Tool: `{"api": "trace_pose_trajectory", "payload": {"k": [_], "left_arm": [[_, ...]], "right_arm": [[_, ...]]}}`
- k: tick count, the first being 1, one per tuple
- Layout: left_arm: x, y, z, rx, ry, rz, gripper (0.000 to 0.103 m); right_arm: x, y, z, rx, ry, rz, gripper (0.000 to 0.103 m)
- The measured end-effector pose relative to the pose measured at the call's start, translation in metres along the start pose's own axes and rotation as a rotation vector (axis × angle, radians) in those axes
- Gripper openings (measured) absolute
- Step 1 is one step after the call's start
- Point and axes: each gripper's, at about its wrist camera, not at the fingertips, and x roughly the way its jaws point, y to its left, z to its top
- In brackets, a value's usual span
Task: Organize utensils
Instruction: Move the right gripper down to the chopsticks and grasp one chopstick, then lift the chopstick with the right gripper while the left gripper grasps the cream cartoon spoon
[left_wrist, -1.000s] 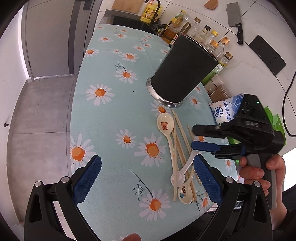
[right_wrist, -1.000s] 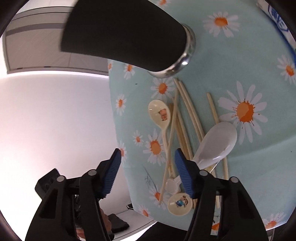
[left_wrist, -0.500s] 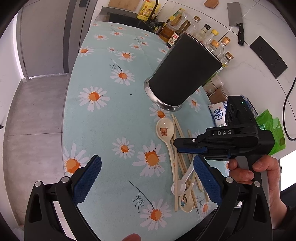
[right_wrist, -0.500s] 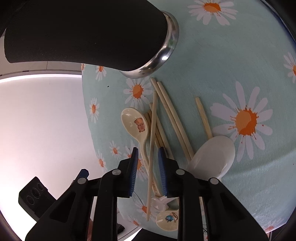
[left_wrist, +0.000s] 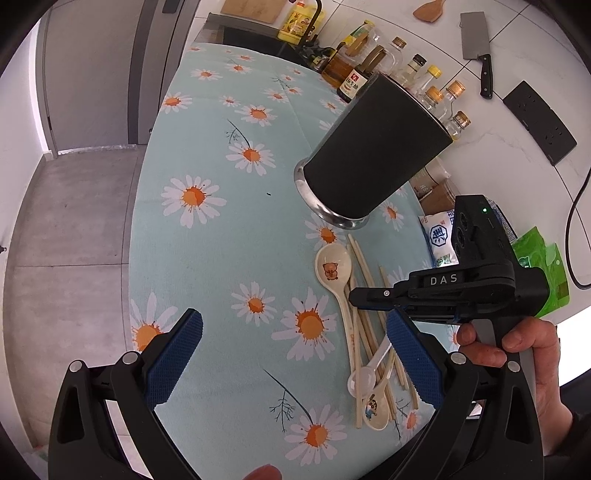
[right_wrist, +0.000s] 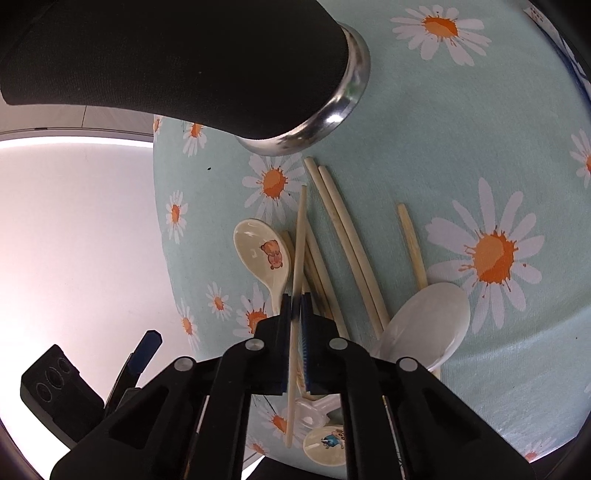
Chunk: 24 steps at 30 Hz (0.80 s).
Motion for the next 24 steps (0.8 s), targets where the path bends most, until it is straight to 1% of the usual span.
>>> {"api": "trace_pose_trajectory", "payload": {"k": [5, 8, 10, 14, 18, 19, 21, 22, 24], "left_arm": [[0.002, -0.001, 0.002, -0.001, -0.001, 0.0, 0.096], [0.003, -0.001, 0.003, 0.002, 0.003, 0.0, 0.096], [0.007, -0.001, 0.004, 0.007, 0.008, 0.002, 0.096], [0.015, -0.004, 0.008, 0.02, 0.017, -0.003, 0.096], [0.029, -0.005, 0.014, 0.031, 0.039, -0.028, 0.096], [0.032, -0.005, 0.015, 0.037, 0.044, -0.031, 0.095], [0.042, -0.008, 0.019, 0.056, 0.065, -0.039, 0.082], [0.046, -0.009, 0.019, 0.068, 0.071, -0.047, 0.079], [0.057, -0.013, 0.022, 0.094, 0.095, -0.056, 0.067]], "right_arm": [[0.004, 0.001, -0.001, 0.003, -0.011, 0.004, 0.006], [0.008, -0.006, -0.008, -0.001, -0.021, 0.013, 0.006], [0.003, -0.012, -0.008, -0.004, -0.026, 0.026, 0.006], [-0.007, -0.011, -0.01, -0.034, -0.04, 0.042, 0.006], [-0.024, -0.008, -0.016, -0.084, -0.071, 0.041, 0.006], [-0.029, -0.008, -0.017, -0.096, -0.08, 0.04, 0.006], [-0.038, -0.008, -0.02, -0.114, -0.097, 0.037, 0.006], [-0.044, -0.009, -0.021, -0.119, -0.102, 0.04, 0.006], [-0.052, -0.013, -0.023, -0.125, -0.114, 0.045, 0.006]]}}
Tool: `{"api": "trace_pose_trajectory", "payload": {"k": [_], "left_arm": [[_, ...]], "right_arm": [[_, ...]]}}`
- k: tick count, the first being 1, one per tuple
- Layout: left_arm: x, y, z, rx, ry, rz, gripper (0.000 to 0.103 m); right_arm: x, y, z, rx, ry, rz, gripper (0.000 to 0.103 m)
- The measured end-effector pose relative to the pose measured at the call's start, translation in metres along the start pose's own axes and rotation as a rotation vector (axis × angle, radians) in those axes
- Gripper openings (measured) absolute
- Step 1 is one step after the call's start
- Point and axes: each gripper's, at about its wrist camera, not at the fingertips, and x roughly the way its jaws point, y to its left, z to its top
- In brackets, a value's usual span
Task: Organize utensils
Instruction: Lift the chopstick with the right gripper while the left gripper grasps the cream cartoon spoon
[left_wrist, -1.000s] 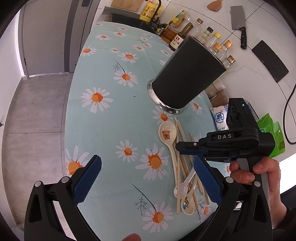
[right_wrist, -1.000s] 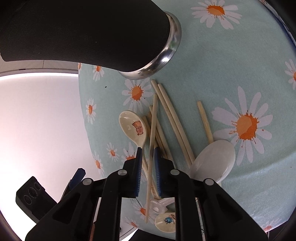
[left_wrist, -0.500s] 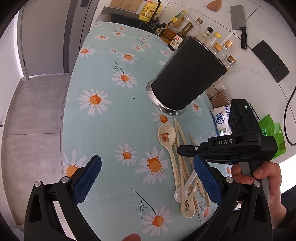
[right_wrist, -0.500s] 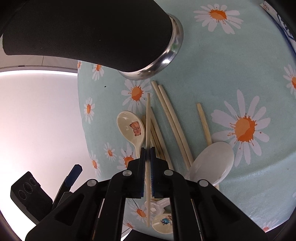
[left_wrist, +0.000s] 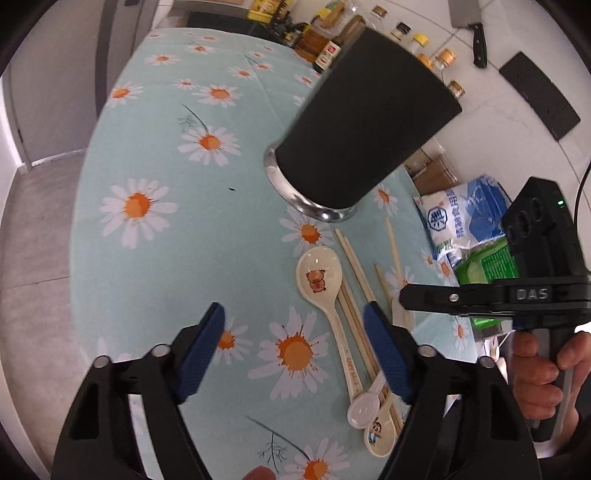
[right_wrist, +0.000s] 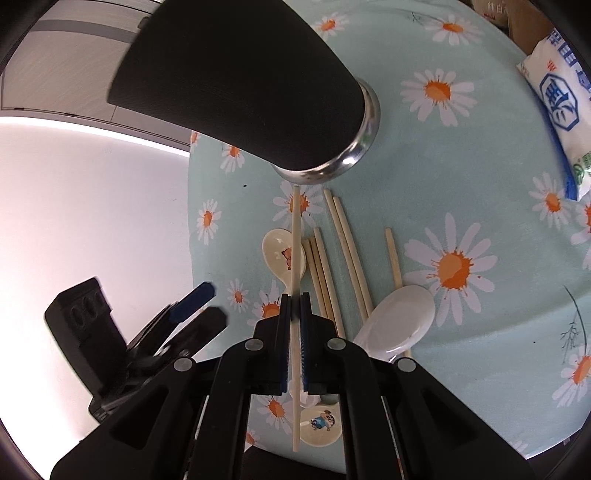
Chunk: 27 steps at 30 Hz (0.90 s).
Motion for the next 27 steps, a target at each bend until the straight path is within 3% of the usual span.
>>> {"api": "trace_pose_trajectory", "payload": {"k": [7, 9, 15, 17, 21, 27], "left_arm": [[0.023, -0.013, 0.011, 0.058, 0.035, -0.027, 0.053], [0.028, -0.014, 0.014, 0.057, 0.044, -0.029, 0.044], [0.038, -0.011, 0.023, 0.043, 0.052, -0.064, 0.031], [0.039, -0.012, 0.025, 0.043, 0.057, -0.079, 0.021], [0.042, -0.015, 0.025, 0.067, 0.066, -0.065, 0.009], [0.045, -0.015, 0.026, 0.091, 0.061, -0.057, 0.004]], "right_arm": [[-0.034, -0.011, -0.006, -0.021, -0.052, -0.007, 0.006], [-0.041, -0.015, -0.008, -0.013, -0.061, -0.009, 0.006], [-0.059, -0.017, -0.013, -0.009, -0.08, -0.01, 0.006], [-0.063, -0.018, -0.014, -0.009, -0.084, -0.01, 0.006], [-0.068, -0.019, -0.015, -0.011, -0.092, -0.013, 0.006], [-0.06, -0.013, -0.014, -0.02, -0.09, -0.015, 0.006]]}}
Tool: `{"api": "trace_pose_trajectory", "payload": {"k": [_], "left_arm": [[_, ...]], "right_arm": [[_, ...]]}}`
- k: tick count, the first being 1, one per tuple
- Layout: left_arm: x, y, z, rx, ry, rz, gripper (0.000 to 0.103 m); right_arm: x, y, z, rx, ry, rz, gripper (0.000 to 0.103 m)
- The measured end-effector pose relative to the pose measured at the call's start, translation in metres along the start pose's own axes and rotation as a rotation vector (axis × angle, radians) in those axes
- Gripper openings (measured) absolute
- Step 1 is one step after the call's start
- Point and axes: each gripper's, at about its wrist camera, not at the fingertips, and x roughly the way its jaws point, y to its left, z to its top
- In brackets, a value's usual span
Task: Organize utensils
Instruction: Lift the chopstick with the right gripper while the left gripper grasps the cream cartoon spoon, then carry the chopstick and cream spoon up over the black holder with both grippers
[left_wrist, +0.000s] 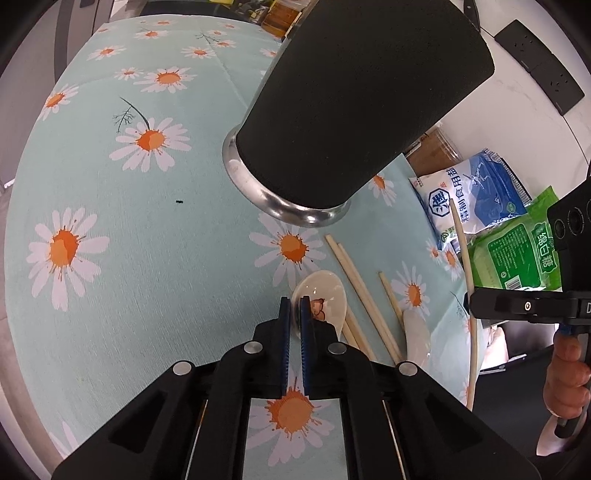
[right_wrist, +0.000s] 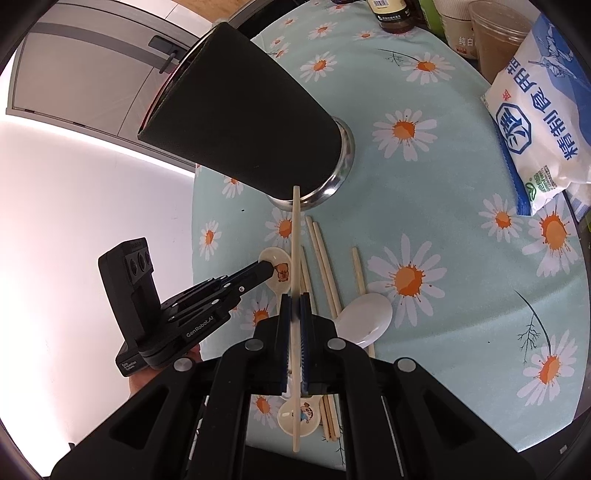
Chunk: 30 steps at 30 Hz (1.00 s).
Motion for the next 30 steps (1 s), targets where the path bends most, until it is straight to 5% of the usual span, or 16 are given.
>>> {"api": "trace_pose_trajectory", "payload": {"k": [14, 30], "left_arm": [[-0.019, -0.001, 0.006, 0.06, -0.092, 0.06, 0.003], [-0.088, -0.034, 0.014, 0.127, -0.271, 0.089, 0.003]], "right_arm": [[0.005, 0.007, 0.001, -0.019, -0.017, 0.006, 0.006], [-0.015, 0.039, 0.005, -0.165, -0.131, 0.045, 0.006]]}}
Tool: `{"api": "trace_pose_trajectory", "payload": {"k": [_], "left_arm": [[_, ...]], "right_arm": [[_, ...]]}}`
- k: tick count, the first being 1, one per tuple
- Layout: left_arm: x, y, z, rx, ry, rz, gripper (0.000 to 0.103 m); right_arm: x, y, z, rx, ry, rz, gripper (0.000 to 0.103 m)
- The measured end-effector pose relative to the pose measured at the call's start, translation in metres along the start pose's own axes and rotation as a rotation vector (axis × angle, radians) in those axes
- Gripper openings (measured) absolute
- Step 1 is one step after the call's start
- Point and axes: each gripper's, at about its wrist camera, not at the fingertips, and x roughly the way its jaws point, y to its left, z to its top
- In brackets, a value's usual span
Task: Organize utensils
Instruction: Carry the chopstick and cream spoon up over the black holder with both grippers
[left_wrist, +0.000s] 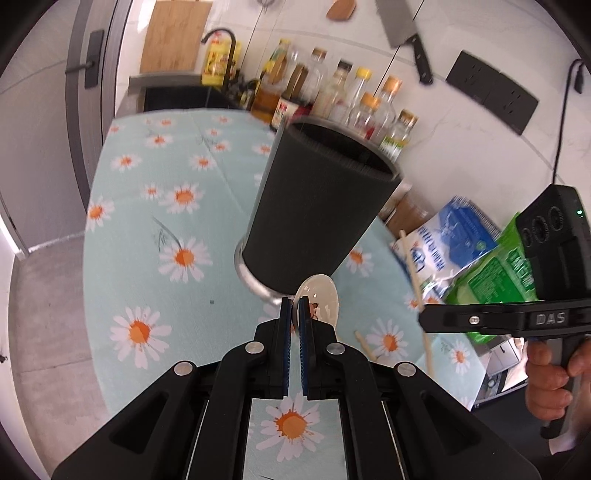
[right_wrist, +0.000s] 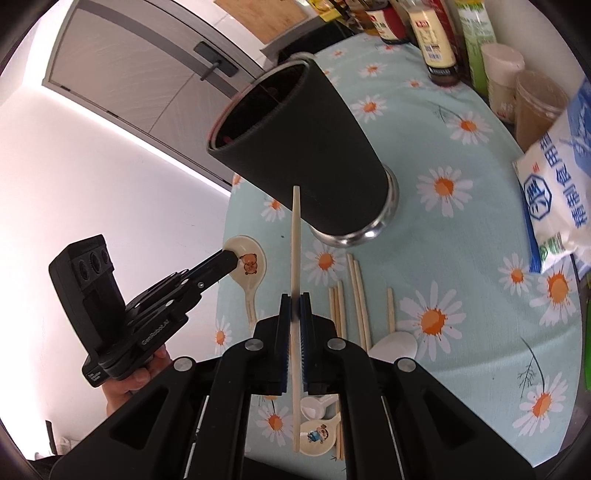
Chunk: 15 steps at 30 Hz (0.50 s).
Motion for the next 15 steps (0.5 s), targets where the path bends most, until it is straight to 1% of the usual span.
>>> {"api": "trace_pose_trajectory", "payload": {"k": [10, 15], "left_arm": [[-0.049, -0.027, 0.032, 0.062, -0.142, -0.004, 0.003], [-0.061, -0.038, 0.052, 0.104, -0.192, -0.004, 0.003]], "right_arm": [[-0.026, 0.028, 0.021, -0.097, -0.136, 0.029, 0.006], [-0.039, 0.036, 0.039, -0.138, -0.207, 0.01, 0.006]]}}
